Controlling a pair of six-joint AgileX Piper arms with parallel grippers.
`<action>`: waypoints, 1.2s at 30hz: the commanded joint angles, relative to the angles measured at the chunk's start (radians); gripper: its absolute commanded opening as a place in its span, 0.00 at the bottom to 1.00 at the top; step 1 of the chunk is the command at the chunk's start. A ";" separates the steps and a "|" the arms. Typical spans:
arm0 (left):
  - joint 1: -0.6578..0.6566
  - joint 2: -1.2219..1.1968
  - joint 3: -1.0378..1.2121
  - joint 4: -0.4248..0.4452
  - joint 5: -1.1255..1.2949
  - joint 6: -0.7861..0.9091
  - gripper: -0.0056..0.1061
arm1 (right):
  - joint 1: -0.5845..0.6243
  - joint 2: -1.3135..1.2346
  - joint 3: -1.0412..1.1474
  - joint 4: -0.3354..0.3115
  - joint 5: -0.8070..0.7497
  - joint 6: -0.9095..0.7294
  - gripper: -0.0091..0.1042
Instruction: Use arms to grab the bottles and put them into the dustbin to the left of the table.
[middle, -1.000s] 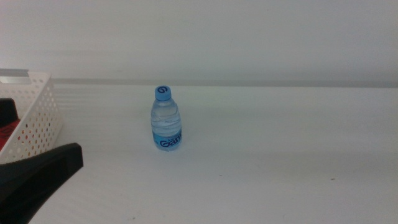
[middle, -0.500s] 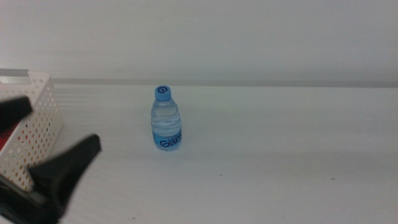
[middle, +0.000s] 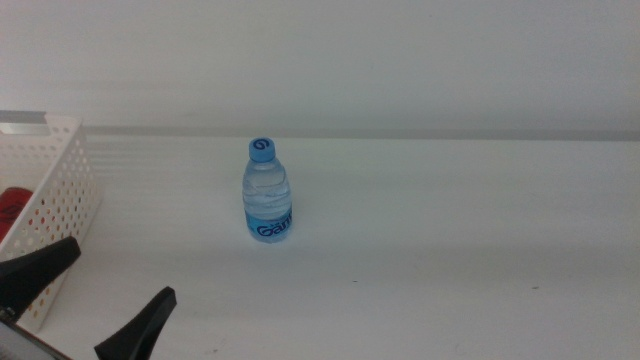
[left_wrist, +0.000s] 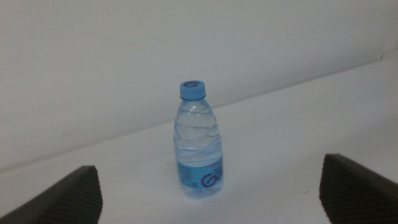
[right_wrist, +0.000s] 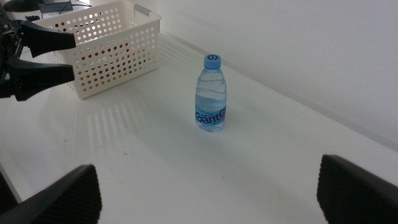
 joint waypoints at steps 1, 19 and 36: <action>-0.010 0.005 0.016 -0.016 -0.043 0.067 0.89 | 0.001 -0.002 0.005 -0.004 -0.013 -0.007 0.90; -0.010 0.490 0.088 0.008 -0.599 0.007 0.89 | 0.001 -0.002 0.005 -0.004 -0.014 -0.007 0.90; -0.010 0.991 -0.151 0.056 -0.687 -0.173 0.89 | 0.001 -0.002 0.005 -0.004 -0.014 -0.007 0.90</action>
